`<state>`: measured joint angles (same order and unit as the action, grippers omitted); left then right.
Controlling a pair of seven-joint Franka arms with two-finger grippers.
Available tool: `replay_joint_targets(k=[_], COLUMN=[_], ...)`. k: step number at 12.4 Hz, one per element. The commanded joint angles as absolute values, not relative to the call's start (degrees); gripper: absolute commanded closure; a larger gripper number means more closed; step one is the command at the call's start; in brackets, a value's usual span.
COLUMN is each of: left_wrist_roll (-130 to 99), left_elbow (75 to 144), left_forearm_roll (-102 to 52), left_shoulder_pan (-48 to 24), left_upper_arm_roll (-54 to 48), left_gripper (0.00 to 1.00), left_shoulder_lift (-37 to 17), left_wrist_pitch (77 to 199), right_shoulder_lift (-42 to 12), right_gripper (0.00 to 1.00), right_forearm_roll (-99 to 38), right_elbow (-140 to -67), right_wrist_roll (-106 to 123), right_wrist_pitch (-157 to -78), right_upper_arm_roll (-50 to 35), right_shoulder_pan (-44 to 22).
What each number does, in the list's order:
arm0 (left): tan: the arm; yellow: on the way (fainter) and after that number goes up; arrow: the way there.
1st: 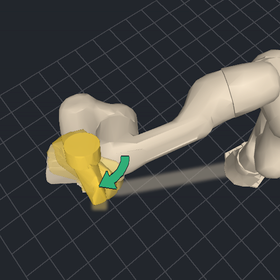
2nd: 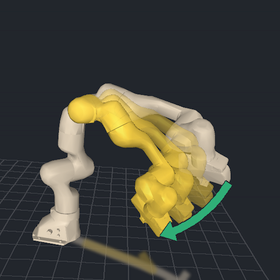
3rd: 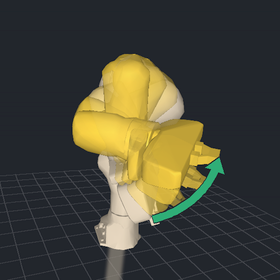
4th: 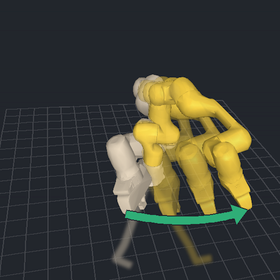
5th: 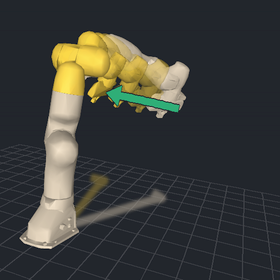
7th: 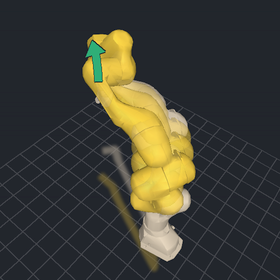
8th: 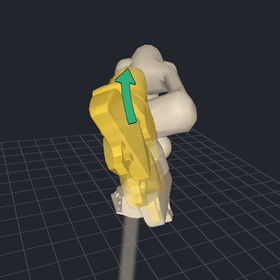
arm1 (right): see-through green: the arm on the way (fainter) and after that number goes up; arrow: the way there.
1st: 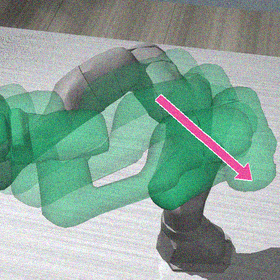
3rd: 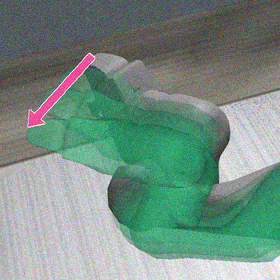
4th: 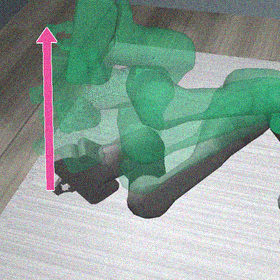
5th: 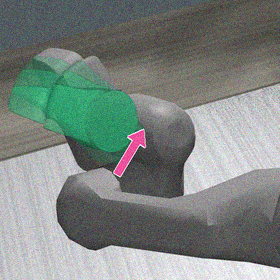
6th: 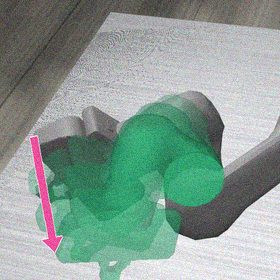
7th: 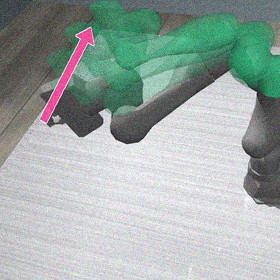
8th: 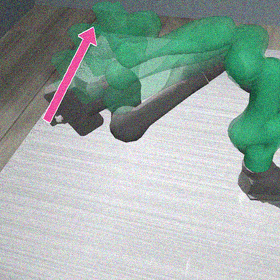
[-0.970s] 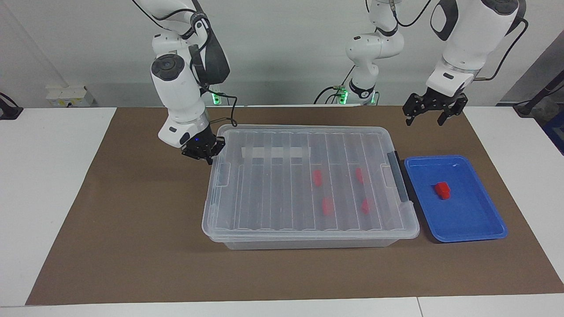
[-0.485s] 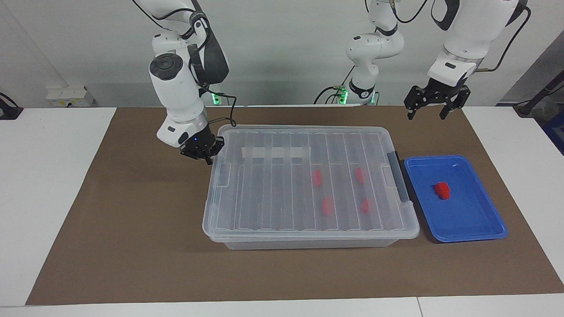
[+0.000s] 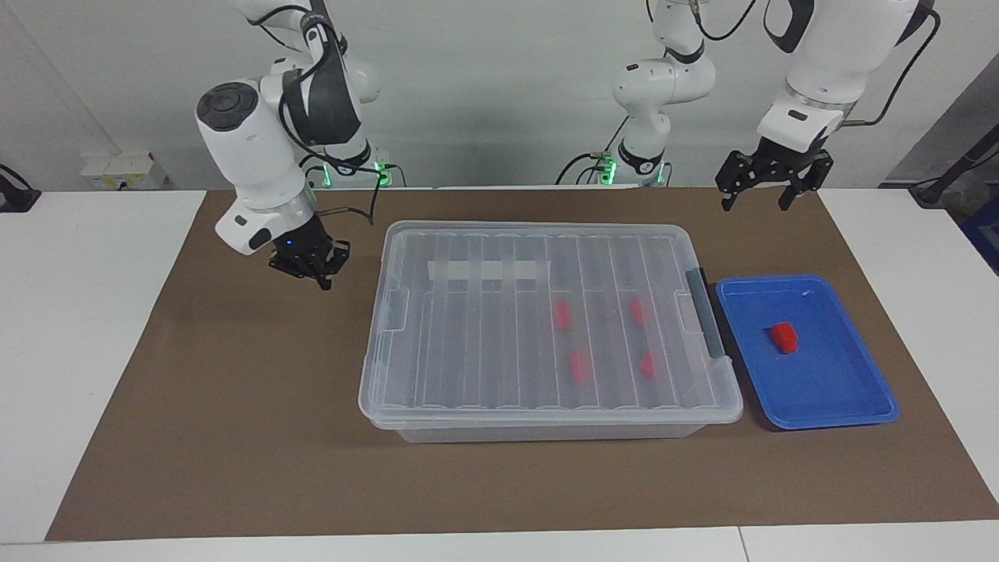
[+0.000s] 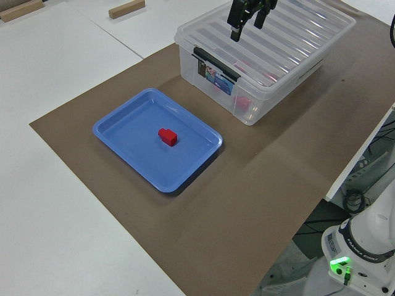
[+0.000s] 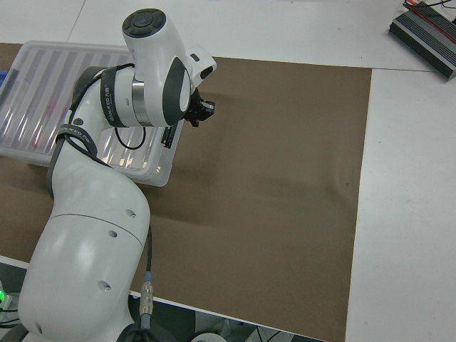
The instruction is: Place red block in blue tray from box
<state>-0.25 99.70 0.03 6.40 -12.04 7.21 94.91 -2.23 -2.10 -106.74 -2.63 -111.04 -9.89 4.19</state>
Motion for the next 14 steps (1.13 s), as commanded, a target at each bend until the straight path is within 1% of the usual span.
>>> replay_joint_targets(k=[1, 2, 3, 6, 8, 10, 11, 12, 14], left_wrist_roll=[-0.18, -0.09, -0.17, -0.18, -0.18, -2.97, -4.55, -4.31, -4.04], left_elbow=[99.93, 99.93, 99.93, 100.28, 100.81, 101.33, 101.51, 101.69, 101.69], left_forearm_roll=[0.7, 0.7, 0.79, 0.7, 0.44, 0.18, -1.04, -1.66, -1.67], left_shoulder_pan=[6.5, 6.59, 6.59, 6.59, 6.59, 6.59, 6.59, 6.59, 6.59], left_upper_arm_roll=[-11.95, -11.95, -11.95, -11.95, -12.04, -12.13, -12.04, -11.95, -11.87], left_gripper=[0.0, 0.0, 0.0, 0.0, 0.0, 0.0, 0.0, 0.0, 0.0], left_shoulder_lift=[7.91, 7.91, 7.91, 8.09, 8.17, 8.17, 8.17, 8.17, 8.17], left_wrist_pitch=[94.13, 94.13, 94.13, 94.74, 95.97, 97.99, 98.87, 98.79, 98.26], right_shoulder_lift=[0.43, 0.53, 0.44, -0.52, -1.58, -2.89, -3.77, -3.95, -3.87], right_gripper=[1.0, 0.62, 0.15, 0.07, 0.06, 0.06, 0.06, 0.03, 0.02], right_forearm_roll=[-2.46, -1.94, -1.76, 1.75, 3.59, 4.04, 4.22, 4.57, 4.66], right_elbow=[-106.44, -105.39, -103.9, -97.32, -93.53, -90.63, -88.53, -87.55, -87.19], right_wrist_roll=[-2.63, -4.29, -6.48, -12.81, -16.16, -19.59, -19.86, -19.86, -19.78], right_wrist_pitch=[-107.51, -105.32, -103.64, -98.02, -94.94, -93.44, -92.12, -91.59, -91.58], right_upper_arm_roll=[-9.93, -9.84, -9.93, -10.72, -10.72, -10.72, -10.72, -10.72, -10.72], right_shoulder_pan=[7.11, 7.82, 8.17, 6.51, 3.35, 0.72, 0.27, 0.35, 0.87])
